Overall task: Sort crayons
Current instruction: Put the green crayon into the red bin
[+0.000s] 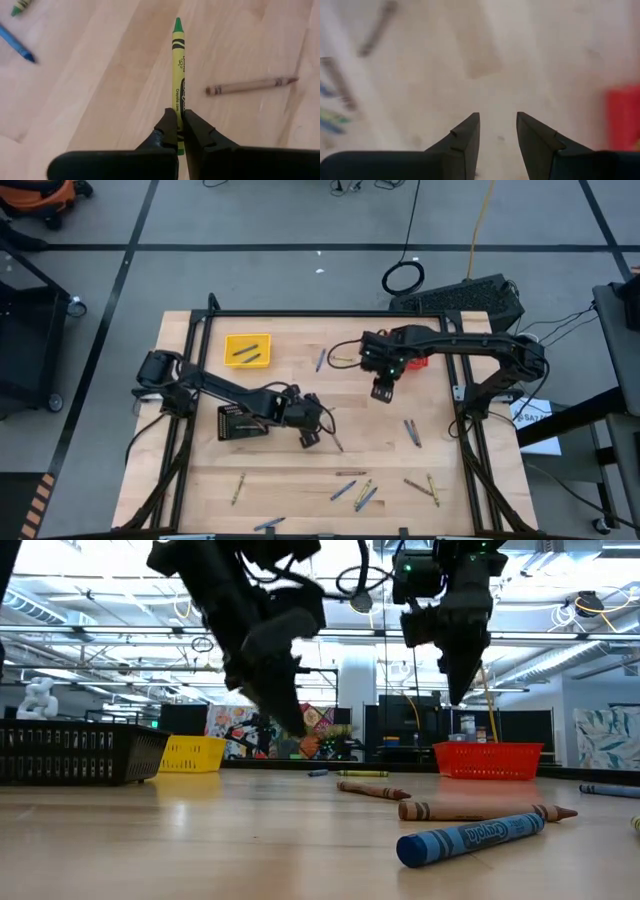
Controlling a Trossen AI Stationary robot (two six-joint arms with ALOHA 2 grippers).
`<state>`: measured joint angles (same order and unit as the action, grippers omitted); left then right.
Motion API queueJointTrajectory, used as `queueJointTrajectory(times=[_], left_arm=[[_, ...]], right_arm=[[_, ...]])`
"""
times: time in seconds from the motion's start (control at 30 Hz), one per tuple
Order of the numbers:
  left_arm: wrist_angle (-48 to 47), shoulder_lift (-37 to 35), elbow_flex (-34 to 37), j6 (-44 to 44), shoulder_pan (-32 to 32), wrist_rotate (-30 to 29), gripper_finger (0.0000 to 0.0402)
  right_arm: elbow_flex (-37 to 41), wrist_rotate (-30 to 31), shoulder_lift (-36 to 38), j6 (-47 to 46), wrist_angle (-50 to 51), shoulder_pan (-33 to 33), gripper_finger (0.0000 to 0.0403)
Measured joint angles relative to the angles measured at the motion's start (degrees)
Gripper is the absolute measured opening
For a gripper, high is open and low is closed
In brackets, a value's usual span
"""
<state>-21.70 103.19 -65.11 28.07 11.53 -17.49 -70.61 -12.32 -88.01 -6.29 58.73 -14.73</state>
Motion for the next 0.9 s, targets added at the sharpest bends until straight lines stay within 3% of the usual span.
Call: queueJointTrajectory(times=[0.13,0.4,0.77,0.9], left_arm=[[-0.48,-1.0,0.06,-0.45,0.11,-0.04,0.0002],[-1.74,-5.93,-0.03,-1.98,0.53,-4.85,0.0002],[3.55,-13.56,-0.14,-6.4,5.92,-12.7,0.0001],[5.4,-14.91,-0.12,-7.55,8.39,-15.45,0.0001]], right_arm=[[0.0,-4.57,0.0,0.14,-2.58,2.89,0.0116],[0.02,-4.69,0.0,-2.16,-3.64,10.44,0.0116],[0.03,-3.93,0.0,-7.51,-11.87,20.76,0.0116],[0.02,0.68,0.0,-7.78,-16.64,24.3,0.0116]])
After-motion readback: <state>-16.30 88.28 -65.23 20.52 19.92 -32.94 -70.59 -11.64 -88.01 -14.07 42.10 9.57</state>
